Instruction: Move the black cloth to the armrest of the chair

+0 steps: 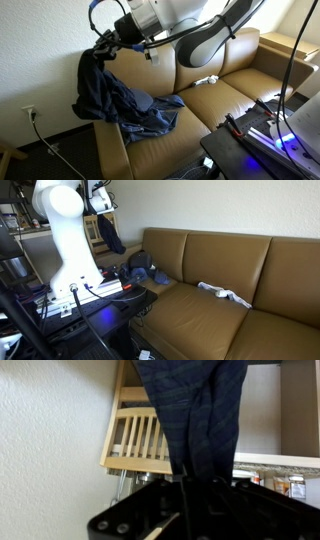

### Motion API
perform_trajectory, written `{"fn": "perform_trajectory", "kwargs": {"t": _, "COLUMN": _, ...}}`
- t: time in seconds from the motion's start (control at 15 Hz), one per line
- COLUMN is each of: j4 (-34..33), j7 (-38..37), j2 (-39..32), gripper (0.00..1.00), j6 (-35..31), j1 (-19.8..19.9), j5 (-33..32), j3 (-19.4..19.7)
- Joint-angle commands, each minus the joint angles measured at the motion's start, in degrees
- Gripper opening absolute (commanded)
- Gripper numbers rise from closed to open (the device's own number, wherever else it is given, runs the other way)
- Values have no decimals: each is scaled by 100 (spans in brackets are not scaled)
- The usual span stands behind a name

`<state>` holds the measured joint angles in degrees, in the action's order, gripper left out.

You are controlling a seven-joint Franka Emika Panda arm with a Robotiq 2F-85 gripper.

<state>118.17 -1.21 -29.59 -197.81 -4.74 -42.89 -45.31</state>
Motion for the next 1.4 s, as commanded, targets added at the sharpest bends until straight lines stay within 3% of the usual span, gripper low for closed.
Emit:
{"fn": "perform_trajectory", "kwargs": {"t": 0.0, "j4": -160, "j7": 92, "j2": -187, "gripper": 1, "j6": -8, "j1": 978, "j5": -325, "j3": -1095}}
{"fn": "perform_trajectory", "kwargs": {"t": 0.13, "j4": -180, "j7": 87, "j2": -239, "gripper": 1, "j6": -15, "j1": 1403, "j5": -298, "j3": -1493}}
{"fn": "perform_trajectory", "kwargs": {"t": 0.2, "j4": -102, "j7": 61, "j2": -256, "gripper": 1, "j6": -18, "j1": 1485, "j5": -290, "j3": -1507}}
{"fn": "perform_trajectory", "kwargs": {"t": 0.4, "j4": 121, "j7": 391, "j2": 181, "gripper": 1, "j6": 153, "j1": 975, "j5": -158, "j3": -692}}
{"fn": "perform_trajectory", "kwargs": {"t": 0.6, "j4": 170, "j7": 1028, "j2": 275, "gripper": 1, "j6": 259, "j1": 130, "j5": 62, "j3": 300}}
{"fn": "perform_trajectory", "kwargs": {"t": 0.67, "j4": 62, "j7": 736, "j2": -41, "gripper": 4, "j6": 139, "j1": 563, "j5": -106, "j3": -194}}
{"fn": "perform_trajectory", "kwargs": {"t": 0.8, "j4": 63, "j7": 897, "j2": -41, "gripper": 4, "j6": 140, "j1": 220, "j5": -72, "j3": 174}}
{"fn": "perform_trajectory", "kwargs": {"t": 0.93, "j4": 77, "j7": 932, "j2": -36, "gripper": 1, "j6": 57, "j1": 100, "j5": -29, "j3": 270}}
{"fn": "perform_trajectory", "kwargs": {"t": 1.07, "j4": 63, "j7": 817, "j2": -112, "gripper": 1, "j6": -191, "j1": 264, "j5": -101, "j3": 26}}
{"fn": "perform_trajectory", "kwargs": {"t": 1.13, "j4": -312, "j7": 1013, "j2": -522, "gripper": 1, "j6": -315, "j1": -9, "j5": 4, "j3": 154}}
{"fn": "perform_trajectory", "kwargs": {"t": 1.2, "j4": -863, "j7": 1321, "j2": -1064, "gripper": 1, "j6": -67, "j1": -127, "j5": 72, "j3": 31}}
{"fn": "perform_trajectory", "kwargs": {"t": 1.27, "j4": -1276, "j7": 1561, "j2": -1404, "gripper": 1, "j6": -53, "j1": -496, "j5": 210, "j3": 224}}
{"fn": "perform_trajectory", "kwargs": {"t": 1.33, "j4": -1542, "j7": 1810, "j2": -1646, "gripper": 1, "j6": -24, "j1": -501, "j5": 332, "j3": 98}}
